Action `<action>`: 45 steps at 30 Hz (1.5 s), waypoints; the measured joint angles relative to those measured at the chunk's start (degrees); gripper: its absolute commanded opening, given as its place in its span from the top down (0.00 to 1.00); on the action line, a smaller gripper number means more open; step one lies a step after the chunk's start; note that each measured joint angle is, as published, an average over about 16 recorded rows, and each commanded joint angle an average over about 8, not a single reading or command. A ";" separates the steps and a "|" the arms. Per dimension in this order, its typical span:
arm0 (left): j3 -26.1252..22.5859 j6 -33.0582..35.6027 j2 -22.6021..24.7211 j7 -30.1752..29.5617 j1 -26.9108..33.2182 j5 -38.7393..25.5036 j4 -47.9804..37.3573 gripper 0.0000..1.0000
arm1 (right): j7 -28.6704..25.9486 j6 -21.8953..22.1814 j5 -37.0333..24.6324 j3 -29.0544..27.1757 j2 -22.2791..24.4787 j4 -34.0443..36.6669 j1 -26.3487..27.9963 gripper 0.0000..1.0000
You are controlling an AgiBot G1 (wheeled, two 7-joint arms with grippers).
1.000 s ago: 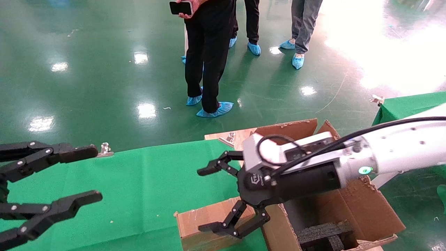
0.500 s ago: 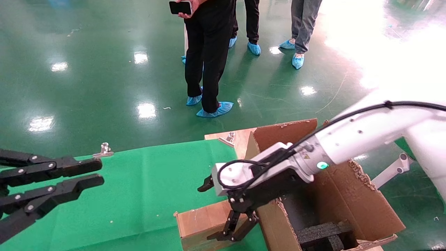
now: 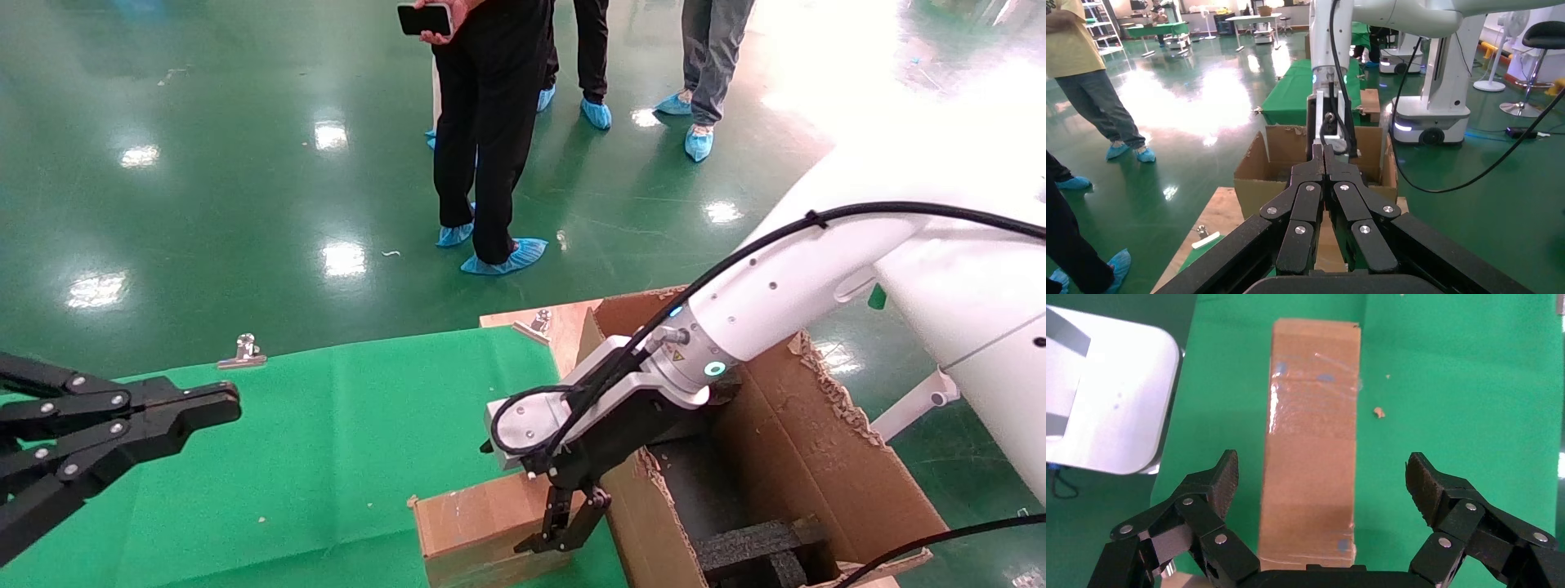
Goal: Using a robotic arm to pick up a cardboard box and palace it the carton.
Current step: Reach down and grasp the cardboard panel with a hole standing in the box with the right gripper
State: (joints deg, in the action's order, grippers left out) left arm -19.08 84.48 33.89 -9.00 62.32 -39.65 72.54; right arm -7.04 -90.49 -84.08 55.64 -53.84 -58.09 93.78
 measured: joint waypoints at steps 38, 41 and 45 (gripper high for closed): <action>-0.01 -0.02 -0.01 0.01 -0.01 0.01 -0.01 0.00 | 3.61 0.25 -0.97 6.74 -2.67 2.14 2.84 1.00; -0.01 -0.02 -0.01 0.01 -0.01 0.01 -0.01 0.00 | 3.59 0.27 -0.97 6.69 -2.65 2.11 2.82 1.00; -0.01 -0.02 -0.01 0.01 -0.01 0.01 -0.01 0.00 | 3.57 0.28 -0.96 6.66 -2.64 2.10 2.81 1.00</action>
State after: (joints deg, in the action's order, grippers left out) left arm -19.09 84.46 33.88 -8.99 62.31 -39.63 72.52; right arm -3.47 -90.21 -85.04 62.30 -56.48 -55.99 96.59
